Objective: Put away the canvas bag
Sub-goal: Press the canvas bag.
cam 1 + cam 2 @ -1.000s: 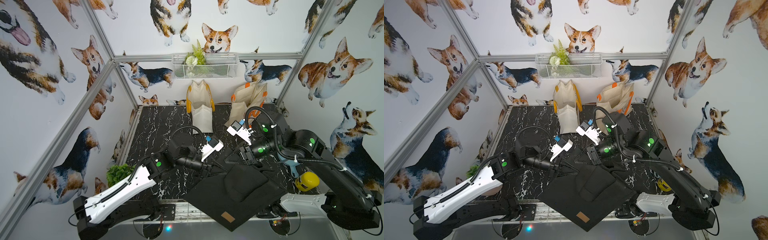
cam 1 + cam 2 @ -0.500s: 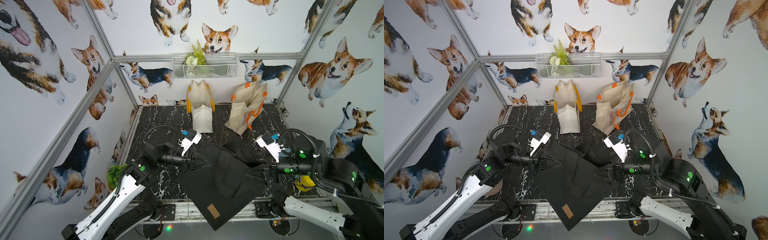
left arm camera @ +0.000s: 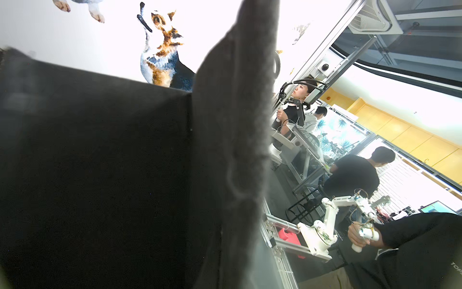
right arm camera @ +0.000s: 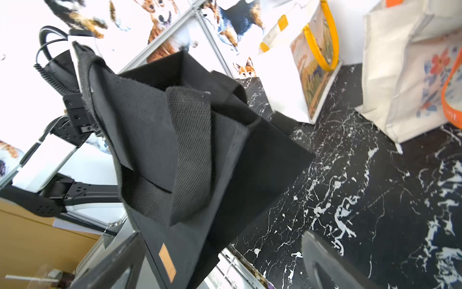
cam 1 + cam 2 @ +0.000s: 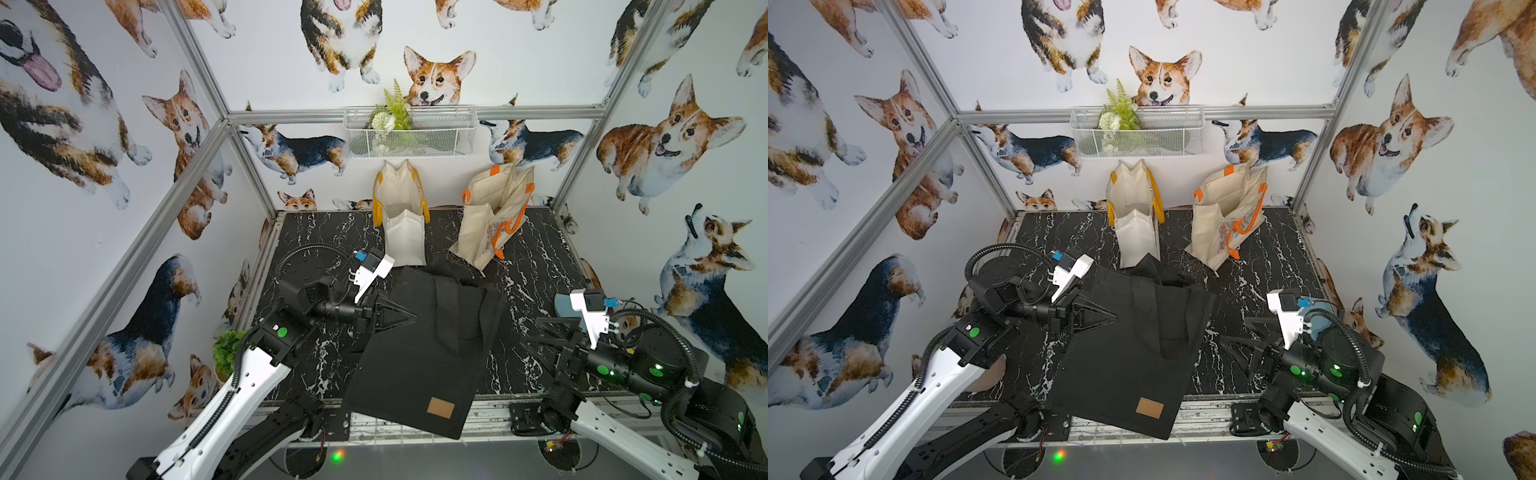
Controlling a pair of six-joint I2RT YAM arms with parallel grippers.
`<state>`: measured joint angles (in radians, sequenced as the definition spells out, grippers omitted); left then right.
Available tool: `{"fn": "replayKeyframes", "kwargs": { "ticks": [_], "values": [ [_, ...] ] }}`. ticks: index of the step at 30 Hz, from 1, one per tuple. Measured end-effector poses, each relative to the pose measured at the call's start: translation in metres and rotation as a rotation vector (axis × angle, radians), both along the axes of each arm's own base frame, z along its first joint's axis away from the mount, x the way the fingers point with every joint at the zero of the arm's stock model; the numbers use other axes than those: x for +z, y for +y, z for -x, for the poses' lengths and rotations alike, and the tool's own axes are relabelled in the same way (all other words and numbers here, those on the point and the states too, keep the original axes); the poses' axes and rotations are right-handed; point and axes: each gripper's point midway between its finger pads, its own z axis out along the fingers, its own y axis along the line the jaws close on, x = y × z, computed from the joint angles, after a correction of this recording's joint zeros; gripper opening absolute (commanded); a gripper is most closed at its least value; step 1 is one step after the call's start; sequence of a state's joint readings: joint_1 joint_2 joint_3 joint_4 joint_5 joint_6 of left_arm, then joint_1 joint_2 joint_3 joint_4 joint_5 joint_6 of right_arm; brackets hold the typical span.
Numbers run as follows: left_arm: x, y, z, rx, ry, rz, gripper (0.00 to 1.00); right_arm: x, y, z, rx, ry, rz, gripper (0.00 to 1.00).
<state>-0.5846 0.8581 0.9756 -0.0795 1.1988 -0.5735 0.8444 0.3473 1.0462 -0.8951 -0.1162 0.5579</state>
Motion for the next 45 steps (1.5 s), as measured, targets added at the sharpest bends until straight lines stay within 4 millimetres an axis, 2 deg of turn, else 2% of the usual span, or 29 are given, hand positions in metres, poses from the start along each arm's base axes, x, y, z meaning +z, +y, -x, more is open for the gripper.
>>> {"fn": "replayKeyframes", "kwargs": {
  "ticks": [4, 8, 12, 15, 18, 22, 27, 29, 34, 38, 45],
  "values": [
    [-0.009, -0.004, -0.007, 0.001, 0.028, -0.016, 0.00, 0.004, 0.008, -0.003, 0.012, 0.031, 0.017, 1.00],
    [-0.025, -0.016, -0.010, 0.002, 0.053, -0.071, 0.00, 0.035, 0.024, -0.014, 0.051, 0.008, 0.095, 0.99],
    [-0.027, -0.040, 0.012, -0.064, -0.050, -0.159, 0.00, 0.067, 0.053, -0.026, 0.146, -0.042, 0.163, 0.99],
    [-0.047, -0.058, 0.034, -0.117, -0.154, -0.276, 0.00, 0.085, 0.070, -0.026, 0.236, -0.081, 0.190, 0.97],
    [-0.072, -0.058, 0.037, -0.102, -0.247, -0.397, 0.00, 0.100, 0.085, -0.026, 0.319, -0.123, 0.204, 0.98],
    [-0.081, -0.047, 0.035, -0.042, -0.370, -0.458, 0.00, 0.086, 0.091, -0.034, 0.333, -0.106, 0.263, 0.99],
    [-0.088, -0.022, 0.032, 0.038, -0.502, -0.476, 0.00, 0.043, 0.075, -0.048, 0.262, -0.012, 0.301, 0.98],
    [-0.093, -0.016, 0.031, 0.054, -0.530, -0.487, 0.00, 0.019, 0.071, -0.046, 0.268, 0.036, 0.299, 0.98],
    [-0.094, -0.010, 0.032, 0.053, -0.581, -0.475, 0.00, -0.014, 0.078, -0.037, 0.345, 0.065, 0.216, 0.98],
    [-0.091, -0.007, 0.039, 0.012, -0.639, -0.445, 0.00, -0.022, 0.091, -0.052, 0.381, 0.049, 0.111, 0.98],
    [-0.092, -0.001, 0.059, -0.102, -0.722, -0.383, 0.00, -0.005, 0.102, -0.099, 0.389, -0.006, -0.104, 0.98]
  ]
}}
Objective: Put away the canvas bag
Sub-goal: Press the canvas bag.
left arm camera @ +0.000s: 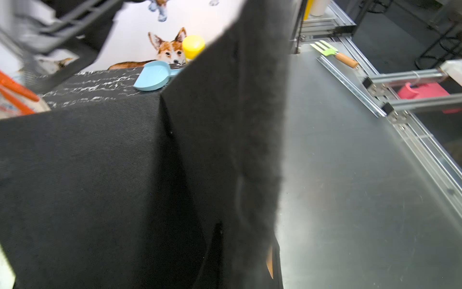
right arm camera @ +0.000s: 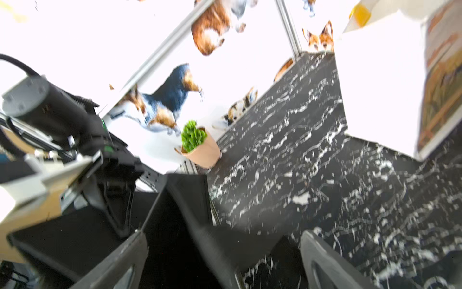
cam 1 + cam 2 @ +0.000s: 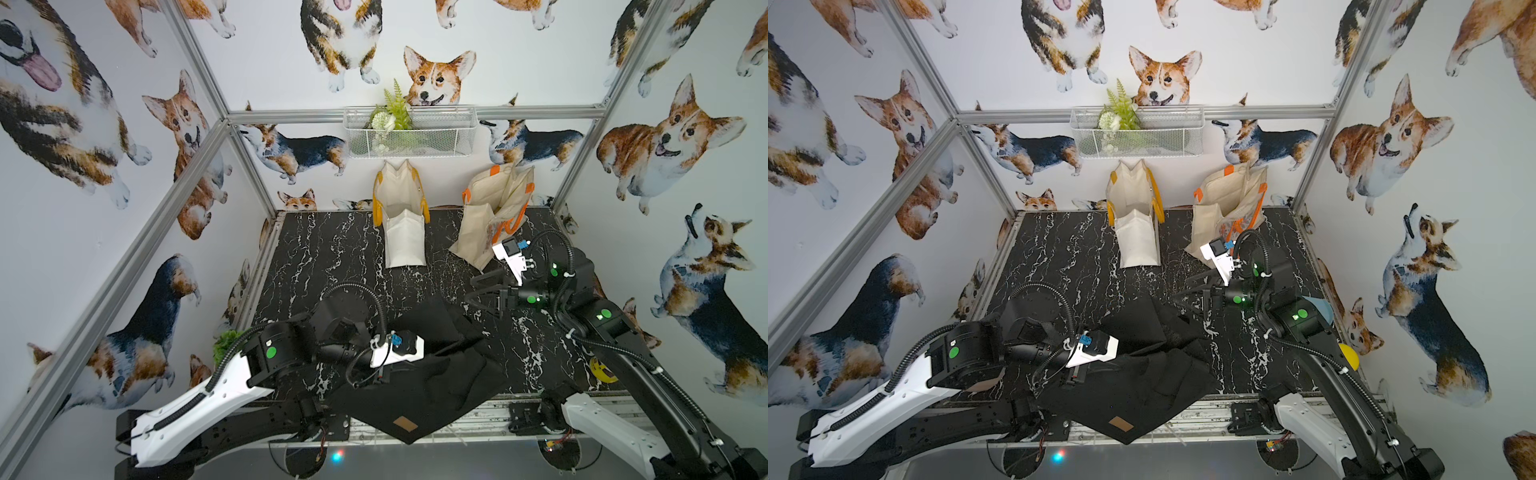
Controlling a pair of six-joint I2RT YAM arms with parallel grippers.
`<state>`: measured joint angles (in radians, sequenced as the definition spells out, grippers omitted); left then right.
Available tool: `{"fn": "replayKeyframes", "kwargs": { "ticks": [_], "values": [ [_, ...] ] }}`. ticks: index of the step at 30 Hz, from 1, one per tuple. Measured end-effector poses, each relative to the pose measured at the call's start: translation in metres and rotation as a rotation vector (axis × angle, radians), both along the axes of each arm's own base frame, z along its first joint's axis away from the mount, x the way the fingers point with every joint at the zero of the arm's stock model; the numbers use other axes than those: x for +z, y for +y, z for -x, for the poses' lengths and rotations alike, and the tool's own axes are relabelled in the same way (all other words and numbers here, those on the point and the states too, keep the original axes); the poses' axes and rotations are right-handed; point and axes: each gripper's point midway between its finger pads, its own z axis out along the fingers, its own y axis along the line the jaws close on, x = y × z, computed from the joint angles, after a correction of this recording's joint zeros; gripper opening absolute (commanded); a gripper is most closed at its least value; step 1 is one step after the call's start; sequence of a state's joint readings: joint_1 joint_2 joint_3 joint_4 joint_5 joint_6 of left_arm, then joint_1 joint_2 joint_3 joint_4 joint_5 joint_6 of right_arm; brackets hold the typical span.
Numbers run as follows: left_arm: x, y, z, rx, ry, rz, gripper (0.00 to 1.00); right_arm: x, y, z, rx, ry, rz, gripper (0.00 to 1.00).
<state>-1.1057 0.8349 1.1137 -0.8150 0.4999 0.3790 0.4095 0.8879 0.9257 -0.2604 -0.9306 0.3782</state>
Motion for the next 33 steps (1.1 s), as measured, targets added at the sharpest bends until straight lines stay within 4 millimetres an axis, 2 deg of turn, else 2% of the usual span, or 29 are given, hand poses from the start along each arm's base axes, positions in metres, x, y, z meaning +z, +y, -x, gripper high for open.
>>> {"fn": "replayKeyframes", "kwargs": {
  "ticks": [6, 10, 13, 18, 26, 33],
  "values": [
    [-0.001, -0.004, 0.003, -0.048, -0.021, -0.006, 0.00, 0.013, 0.015, -0.023, 0.079, 0.011, -0.125, 0.94],
    [-0.005, -0.008, 0.000, -0.049, -0.027, -0.022, 0.00, 0.008, 0.024, -0.022, 0.149, 0.088, -0.173, 0.90],
    [-0.006, -0.009, -0.003, -0.041, -0.034, -0.025, 0.00, 0.004, 0.032, -0.002, 0.219, 0.126, -0.180, 0.90],
    [-0.010, -0.011, -0.010, -0.004, -0.052, -0.019, 0.00, 0.007, 0.042, 0.049, 0.355, 0.116, -0.175, 0.90],
    [-0.015, -0.021, -0.026, 0.078, -0.002, -0.033, 0.00, 0.003, 0.031, 0.075, 0.350, 0.099, -0.178, 0.90],
    [-0.017, -0.040, -0.028, 0.051, 0.114, -0.063, 0.03, 0.002, 0.034, 0.102, 0.398, 0.125, -0.144, 0.90]
  ]
}}
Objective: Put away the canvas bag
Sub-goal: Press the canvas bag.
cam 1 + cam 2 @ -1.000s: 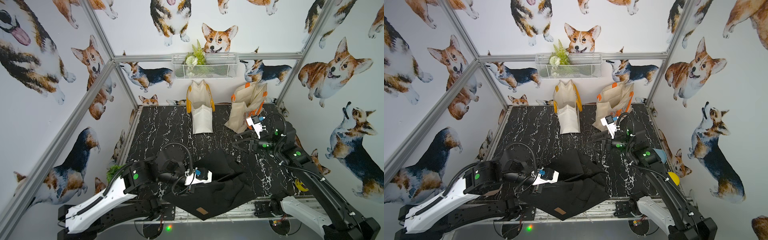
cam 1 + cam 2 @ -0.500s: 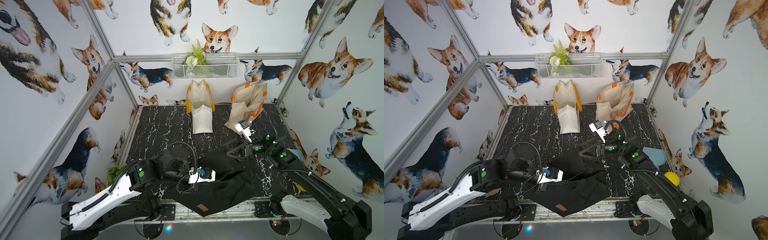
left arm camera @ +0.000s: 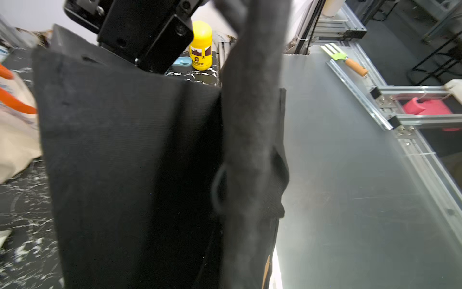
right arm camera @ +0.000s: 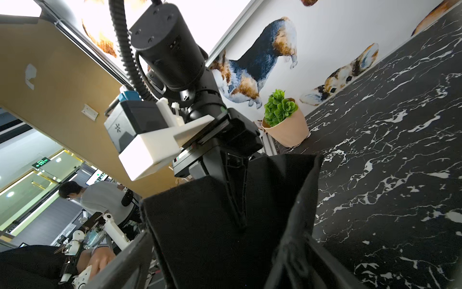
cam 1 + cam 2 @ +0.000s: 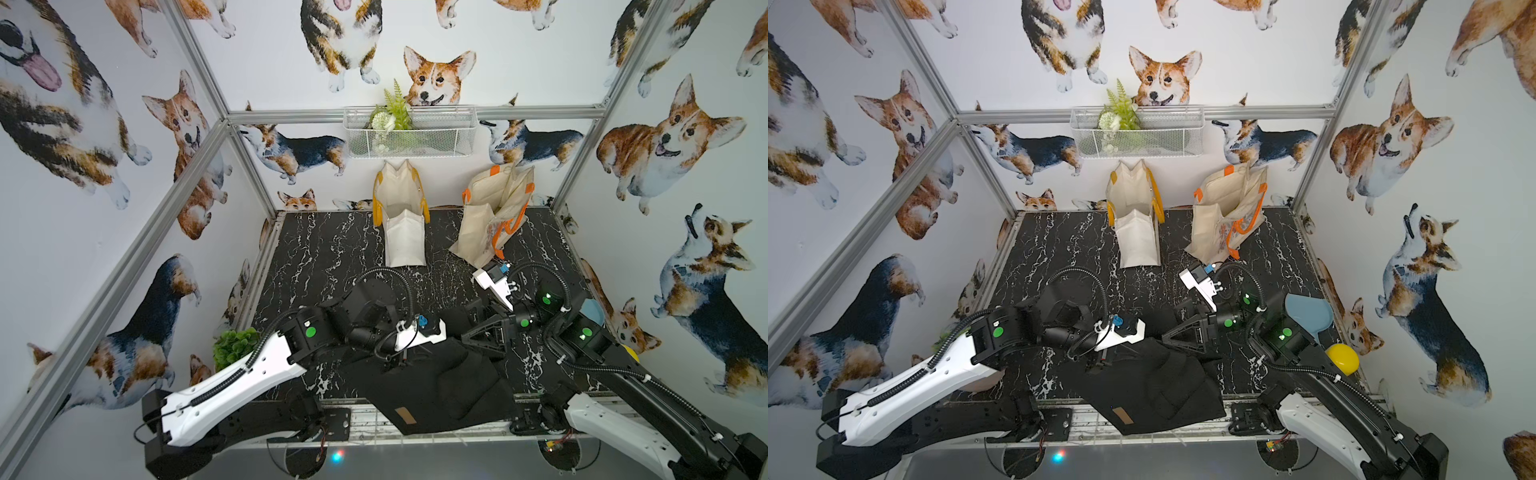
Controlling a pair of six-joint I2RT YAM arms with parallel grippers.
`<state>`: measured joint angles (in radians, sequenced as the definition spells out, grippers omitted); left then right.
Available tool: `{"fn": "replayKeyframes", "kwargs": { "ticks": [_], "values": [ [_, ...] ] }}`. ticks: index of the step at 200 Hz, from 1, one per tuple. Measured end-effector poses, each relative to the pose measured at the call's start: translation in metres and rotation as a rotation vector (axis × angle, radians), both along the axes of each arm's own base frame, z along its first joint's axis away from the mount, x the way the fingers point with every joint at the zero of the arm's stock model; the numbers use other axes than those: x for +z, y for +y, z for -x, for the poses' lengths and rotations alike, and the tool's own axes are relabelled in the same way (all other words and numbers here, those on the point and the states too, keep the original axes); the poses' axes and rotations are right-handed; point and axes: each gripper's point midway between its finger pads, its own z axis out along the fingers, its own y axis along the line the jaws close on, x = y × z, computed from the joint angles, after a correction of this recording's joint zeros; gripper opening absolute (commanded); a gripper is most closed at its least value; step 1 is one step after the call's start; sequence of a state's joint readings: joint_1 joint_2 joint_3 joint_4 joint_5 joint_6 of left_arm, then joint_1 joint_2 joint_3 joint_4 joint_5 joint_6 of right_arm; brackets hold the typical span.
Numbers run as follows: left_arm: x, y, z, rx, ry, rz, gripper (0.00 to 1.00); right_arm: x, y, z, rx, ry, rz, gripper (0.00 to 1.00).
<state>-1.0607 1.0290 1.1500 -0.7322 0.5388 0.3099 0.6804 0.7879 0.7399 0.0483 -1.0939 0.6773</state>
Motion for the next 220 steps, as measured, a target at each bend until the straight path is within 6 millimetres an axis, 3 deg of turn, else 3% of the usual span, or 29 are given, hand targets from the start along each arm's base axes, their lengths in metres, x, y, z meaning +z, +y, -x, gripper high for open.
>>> {"fn": "replayKeyframes", "kwargs": {
  "ticks": [37, 84, 150, 220],
  "values": [
    [-0.005, -0.012, 0.001, -0.030, 0.076, -0.032, 0.09, -0.003, 0.003, 0.017, 0.046, -0.007, 0.023, 0.89],
    [-0.006, -0.019, 0.001, -0.041, 0.131, -0.049, 0.23, -0.006, 0.004, 0.020, 0.016, -0.021, 0.056, 0.88],
    [-0.008, -0.036, -0.008, -0.035, 0.233, -0.087, 0.22, -0.011, -0.004, 0.024, -0.036, -0.049, 0.109, 0.87],
    [-0.011, -0.033, -0.006, -0.034, 0.250, -0.105, 0.22, -0.013, -0.012, 0.029, -0.056, -0.041, 0.126, 0.85]
  ]
}}
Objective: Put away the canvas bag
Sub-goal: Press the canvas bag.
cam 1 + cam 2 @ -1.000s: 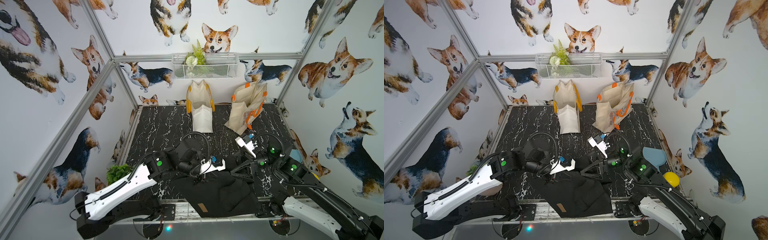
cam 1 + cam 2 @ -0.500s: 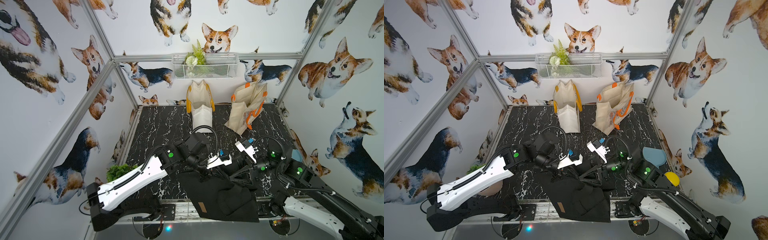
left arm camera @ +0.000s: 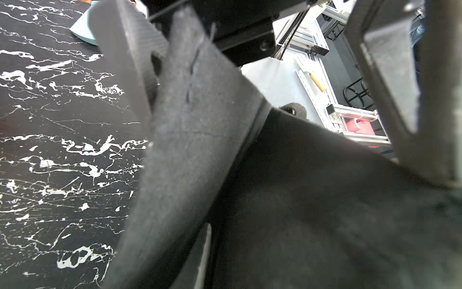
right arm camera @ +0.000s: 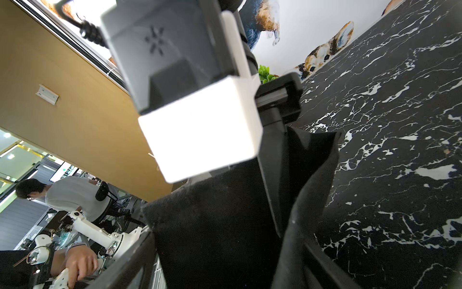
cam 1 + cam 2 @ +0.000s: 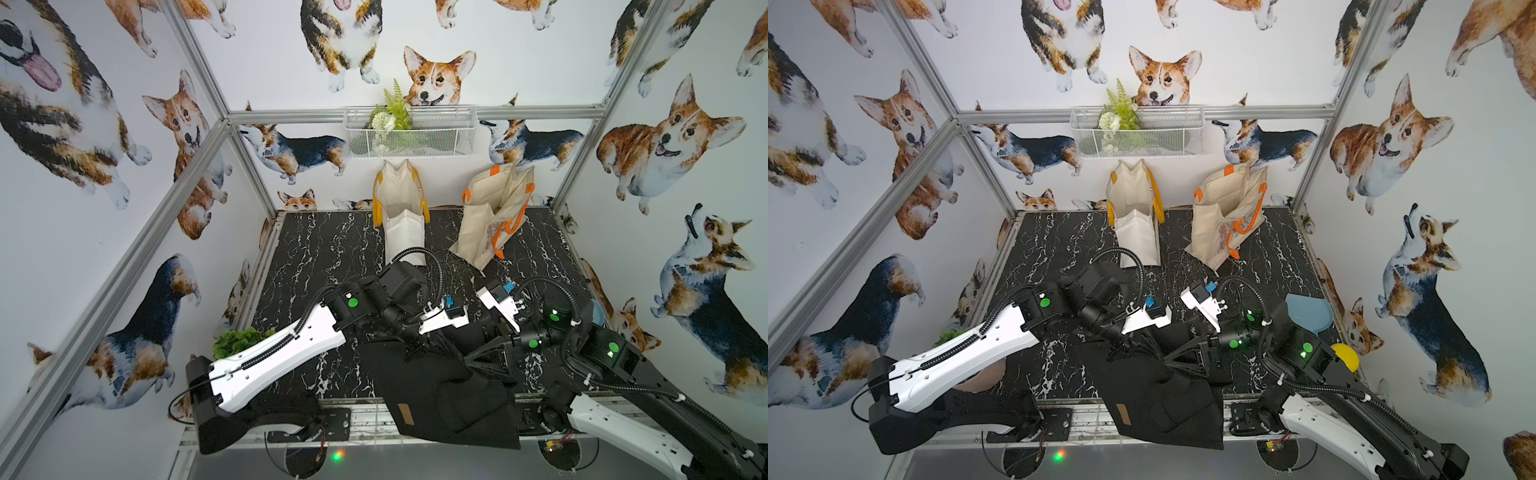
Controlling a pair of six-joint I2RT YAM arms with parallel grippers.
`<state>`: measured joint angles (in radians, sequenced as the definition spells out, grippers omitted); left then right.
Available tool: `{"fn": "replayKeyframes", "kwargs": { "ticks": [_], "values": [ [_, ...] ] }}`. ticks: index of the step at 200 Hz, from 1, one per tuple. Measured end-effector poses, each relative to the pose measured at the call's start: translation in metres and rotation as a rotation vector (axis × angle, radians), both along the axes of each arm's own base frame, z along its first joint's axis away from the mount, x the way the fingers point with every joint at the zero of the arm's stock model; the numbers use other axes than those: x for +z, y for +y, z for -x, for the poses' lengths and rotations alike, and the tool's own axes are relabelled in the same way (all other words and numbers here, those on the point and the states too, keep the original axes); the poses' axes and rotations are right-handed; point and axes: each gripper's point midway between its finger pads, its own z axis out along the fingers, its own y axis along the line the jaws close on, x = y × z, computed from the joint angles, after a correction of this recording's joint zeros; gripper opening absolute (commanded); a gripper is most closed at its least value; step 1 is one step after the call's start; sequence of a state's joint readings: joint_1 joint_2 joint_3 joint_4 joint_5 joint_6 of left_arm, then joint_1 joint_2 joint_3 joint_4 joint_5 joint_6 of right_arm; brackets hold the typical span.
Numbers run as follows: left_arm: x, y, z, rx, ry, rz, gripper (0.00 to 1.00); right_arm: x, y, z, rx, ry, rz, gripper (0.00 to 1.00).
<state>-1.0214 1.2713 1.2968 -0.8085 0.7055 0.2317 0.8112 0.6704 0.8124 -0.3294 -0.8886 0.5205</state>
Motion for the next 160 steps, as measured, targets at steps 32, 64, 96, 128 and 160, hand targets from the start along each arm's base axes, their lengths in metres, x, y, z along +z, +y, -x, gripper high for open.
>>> {"fn": "replayKeyframes", "kwargs": {
  "ticks": [32, 64, 96, 128, 160],
  "values": [
    [-0.006, 0.002, 0.001, 0.002, 0.011, -0.017, 0.06, 0.000, -0.005, 0.003, -0.014, 0.001, 0.003, 0.84],
    [-0.007, 0.002, 0.003, -0.006, 0.016, -0.015, 0.00, -0.011, -0.008, 0.001, -0.042, 0.031, 0.049, 0.82],
    [-0.007, 0.002, 0.004, -0.014, 0.026, -0.013, 0.00, -0.013, -0.014, 0.003, -0.064, 0.032, 0.061, 0.81],
    [-0.008, -0.002, 0.003, -0.018, 0.038, -0.019, 0.06, -0.019, -0.012, -0.004, -0.097, 0.057, 0.104, 0.76],
    [-0.010, -0.011, 0.000, -0.017, 0.076, -0.034, 0.07, -0.020, -0.006, -0.011, -0.124, 0.064, 0.156, 0.74]
  ]
}}
